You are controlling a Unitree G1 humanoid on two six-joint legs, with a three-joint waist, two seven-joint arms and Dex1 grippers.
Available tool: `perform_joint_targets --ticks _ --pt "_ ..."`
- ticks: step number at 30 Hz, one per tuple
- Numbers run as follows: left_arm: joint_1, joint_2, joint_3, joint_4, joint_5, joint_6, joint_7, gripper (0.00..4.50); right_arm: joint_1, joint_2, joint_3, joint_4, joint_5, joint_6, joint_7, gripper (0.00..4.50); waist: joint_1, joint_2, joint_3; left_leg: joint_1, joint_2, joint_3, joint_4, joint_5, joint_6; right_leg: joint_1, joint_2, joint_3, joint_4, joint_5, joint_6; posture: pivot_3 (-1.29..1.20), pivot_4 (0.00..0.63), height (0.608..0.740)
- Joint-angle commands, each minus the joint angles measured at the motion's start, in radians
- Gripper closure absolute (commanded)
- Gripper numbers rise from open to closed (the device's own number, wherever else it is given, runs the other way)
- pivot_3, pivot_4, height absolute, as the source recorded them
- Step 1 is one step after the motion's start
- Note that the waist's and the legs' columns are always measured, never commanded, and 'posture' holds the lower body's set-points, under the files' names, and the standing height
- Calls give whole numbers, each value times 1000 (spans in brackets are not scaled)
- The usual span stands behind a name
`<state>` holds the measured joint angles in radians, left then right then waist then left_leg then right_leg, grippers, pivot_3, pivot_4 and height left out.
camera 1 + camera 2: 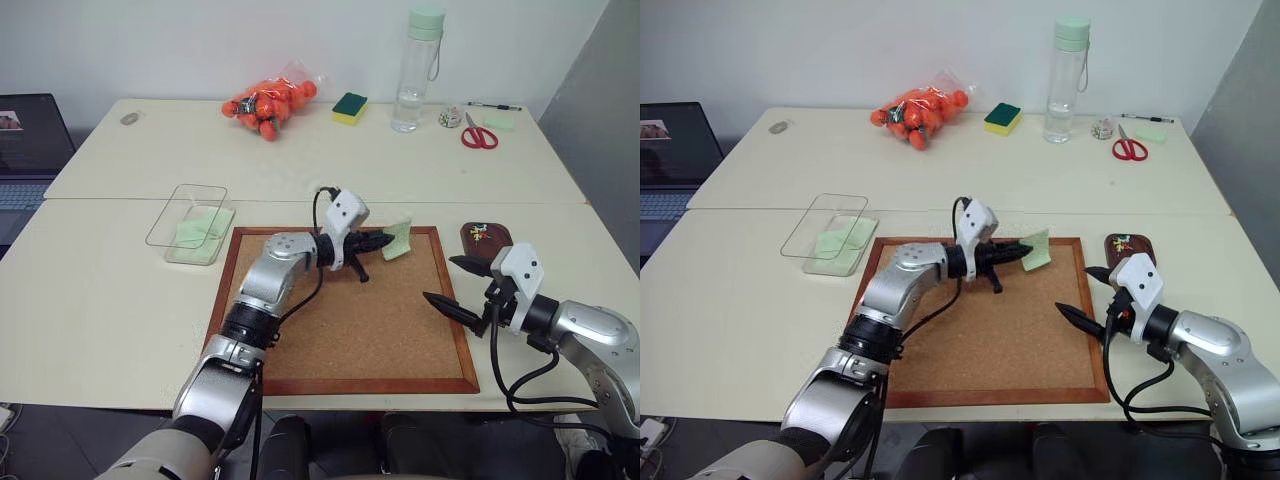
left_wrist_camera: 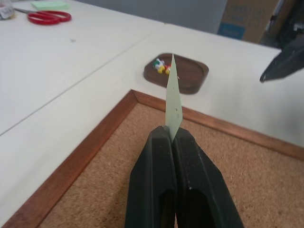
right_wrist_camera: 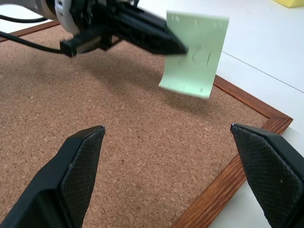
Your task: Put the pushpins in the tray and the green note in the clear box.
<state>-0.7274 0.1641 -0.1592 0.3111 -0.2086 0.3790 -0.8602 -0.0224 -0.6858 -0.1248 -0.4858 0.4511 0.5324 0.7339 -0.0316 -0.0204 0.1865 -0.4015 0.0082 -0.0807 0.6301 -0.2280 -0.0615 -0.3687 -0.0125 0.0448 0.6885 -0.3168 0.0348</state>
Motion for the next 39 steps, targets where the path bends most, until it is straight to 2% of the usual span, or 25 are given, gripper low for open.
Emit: perform_joint_targets --ticks 1,4,7,13,18,23,30,39 --pt "26 54 101 -176 -53 54 67 4488 -32 11 14 -34 6 -10 -7 0 -3 0 0 0 0 0 0 0 0 0 0 0 0 0 0 0 150 740" --pt "59 117 190 -288 -73 117 142 4488 -80 37 63 -32 5 -9 -11 0 -6 0 0 0 2 0 0 0 0 -1 2 1 1 0 0 0 150 740" --pt "107 237 317 -366 -44 187 255 4488 -185 95 158 14 -16 -18 -6 0 -18 0 0 2 4 0 0 0 0 -1 4 1 2 0 0 0 150 740" --pt "187 440 422 -376 8 252 332 4488 -378 188 264 125 -37 -25 17 0 -17 -2 1 2 4 -2 0 1 -2 -1 4 0 5 0 -1 0 150 740" --pt "232 512 433 -302 53 251 388 4488 -468 232 324 188 -59 -47 59 0 5 -2 1 1 4 -3 0 2 -4 -2 1 -1 4 1 -2 0 150 740" --pt "219 516 431 -204 61 239 420 4488 -500 250 335 204 -59 -51 78 0 5 -2 1 0 3 -2 0 2 -4 -3 -3 -1 5 1 -2 0 150 740" --pt "173 487 497 -108 32 240 509 3255 -488 249 329 189 -66 -41 85 0 0 -2 1 0 3 -2 0 2 -4 -4 -3 -2 7 1 -2 0 150 740" --pt "142 461 521 -114 -38 289 519 1731 -484 242 321 185 -66 -36 83 0 -1 -2 1 0 3 -2 0 2 -4 -4 -3 -2 8 1 -2 0 150 740"
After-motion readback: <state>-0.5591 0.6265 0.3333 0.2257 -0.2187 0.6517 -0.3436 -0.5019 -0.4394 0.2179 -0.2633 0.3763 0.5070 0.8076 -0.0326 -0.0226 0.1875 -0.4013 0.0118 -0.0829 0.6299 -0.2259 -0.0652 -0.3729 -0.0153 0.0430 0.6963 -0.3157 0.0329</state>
